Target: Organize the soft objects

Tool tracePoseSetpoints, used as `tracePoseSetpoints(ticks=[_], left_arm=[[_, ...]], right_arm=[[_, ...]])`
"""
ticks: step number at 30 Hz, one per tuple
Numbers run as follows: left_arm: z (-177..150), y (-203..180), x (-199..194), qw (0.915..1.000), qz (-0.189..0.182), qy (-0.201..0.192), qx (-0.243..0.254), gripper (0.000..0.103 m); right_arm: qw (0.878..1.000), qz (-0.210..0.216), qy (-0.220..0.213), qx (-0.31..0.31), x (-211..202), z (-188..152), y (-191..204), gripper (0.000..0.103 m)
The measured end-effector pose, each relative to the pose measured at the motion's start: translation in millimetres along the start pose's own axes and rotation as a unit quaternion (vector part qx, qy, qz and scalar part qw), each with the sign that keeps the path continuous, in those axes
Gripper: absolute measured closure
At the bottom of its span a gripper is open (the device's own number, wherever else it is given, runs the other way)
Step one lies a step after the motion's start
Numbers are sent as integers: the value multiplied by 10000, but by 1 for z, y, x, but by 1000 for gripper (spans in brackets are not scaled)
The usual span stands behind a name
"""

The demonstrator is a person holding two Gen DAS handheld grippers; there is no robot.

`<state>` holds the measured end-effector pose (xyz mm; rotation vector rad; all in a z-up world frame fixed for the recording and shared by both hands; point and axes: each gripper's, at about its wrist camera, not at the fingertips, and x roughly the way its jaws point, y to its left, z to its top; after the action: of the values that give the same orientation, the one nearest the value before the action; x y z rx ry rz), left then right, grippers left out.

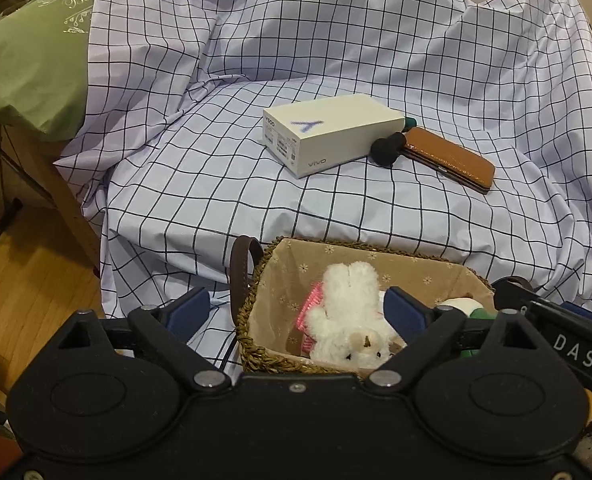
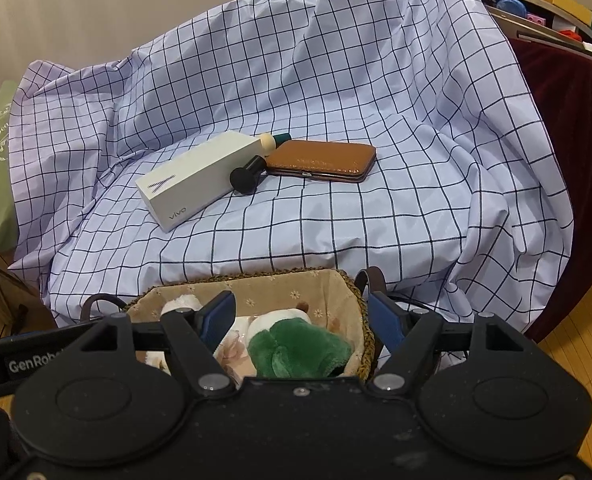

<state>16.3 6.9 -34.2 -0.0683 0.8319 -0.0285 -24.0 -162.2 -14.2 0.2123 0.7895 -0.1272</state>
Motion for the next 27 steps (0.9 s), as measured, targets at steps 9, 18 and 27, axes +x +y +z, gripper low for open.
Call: tracePoseSetpoints(ticks=[9, 18, 27], left_arm=[[5, -6, 12, 9999, -37, 139, 52, 12], [19, -13, 26, 9994, -4, 251, 232, 12], [43, -16, 54, 9986, 1, 438, 297, 12]], right_arm=[[9999, -105, 71, 13, 11, 5, -9, 30], [9993, -234, 32, -300, 35, 33, -11, 30], [9949, -120, -36, -1000, 70, 71, 10, 28]])
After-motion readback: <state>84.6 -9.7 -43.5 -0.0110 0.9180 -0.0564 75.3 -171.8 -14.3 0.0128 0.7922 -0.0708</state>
